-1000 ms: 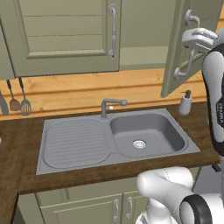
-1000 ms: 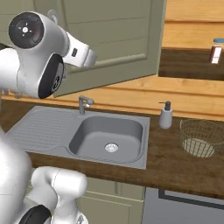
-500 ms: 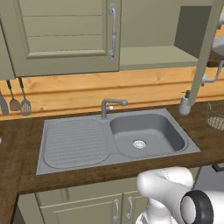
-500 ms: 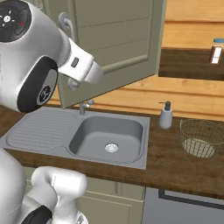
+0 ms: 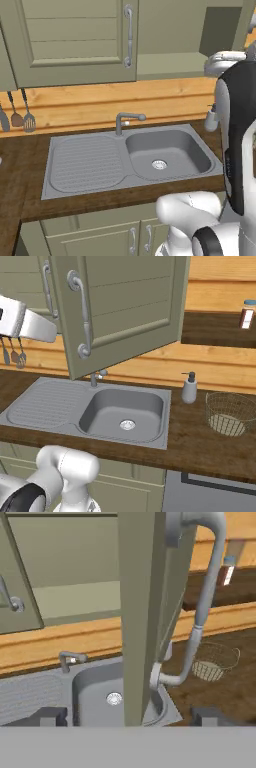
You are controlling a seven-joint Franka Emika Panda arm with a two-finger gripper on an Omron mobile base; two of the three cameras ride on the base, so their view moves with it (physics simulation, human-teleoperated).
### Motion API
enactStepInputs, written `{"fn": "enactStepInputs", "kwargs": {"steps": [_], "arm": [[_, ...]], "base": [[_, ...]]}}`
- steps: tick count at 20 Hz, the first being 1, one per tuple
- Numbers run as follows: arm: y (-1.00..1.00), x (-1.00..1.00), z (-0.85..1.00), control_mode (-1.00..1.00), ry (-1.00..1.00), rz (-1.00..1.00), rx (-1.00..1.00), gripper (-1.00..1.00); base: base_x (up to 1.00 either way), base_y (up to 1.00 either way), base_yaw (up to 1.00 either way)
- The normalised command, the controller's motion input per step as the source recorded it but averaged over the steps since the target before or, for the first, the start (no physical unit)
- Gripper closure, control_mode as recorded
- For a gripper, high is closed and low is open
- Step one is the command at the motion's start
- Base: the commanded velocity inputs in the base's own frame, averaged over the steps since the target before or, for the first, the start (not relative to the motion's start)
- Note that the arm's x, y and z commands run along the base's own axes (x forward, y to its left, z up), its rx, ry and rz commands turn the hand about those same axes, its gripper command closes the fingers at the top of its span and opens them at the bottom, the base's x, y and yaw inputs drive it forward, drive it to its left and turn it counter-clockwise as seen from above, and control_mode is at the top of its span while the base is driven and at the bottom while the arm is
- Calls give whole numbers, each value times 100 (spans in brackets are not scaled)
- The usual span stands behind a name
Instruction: Open the cabinet, pick up the bread from the cabinet and place it in the basket. Then move the basket to the dining counter.
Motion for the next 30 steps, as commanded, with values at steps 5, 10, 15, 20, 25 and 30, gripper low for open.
{"fn": "enactStepInputs", "kwargs": {"steps": [5,10,15,20,25,30], "arm": [[52,91,-23,-100,45,-7,-61,-100],[9,100,-3,-100,44,-3,-65,-100],[-52,41,0,-100,40,-5,-49,-100],[-99,-15,0,-100,30,-7,-33,-100],[-100,-42,-2,-100,23,-6,-15,-100],[-99,-13,-1,-100,10,1,-3,-100]], "base": [[0,0,0],[0,0,0],[0,0,0],[0,0,0],[0,0,0],[0,0,0]]}}
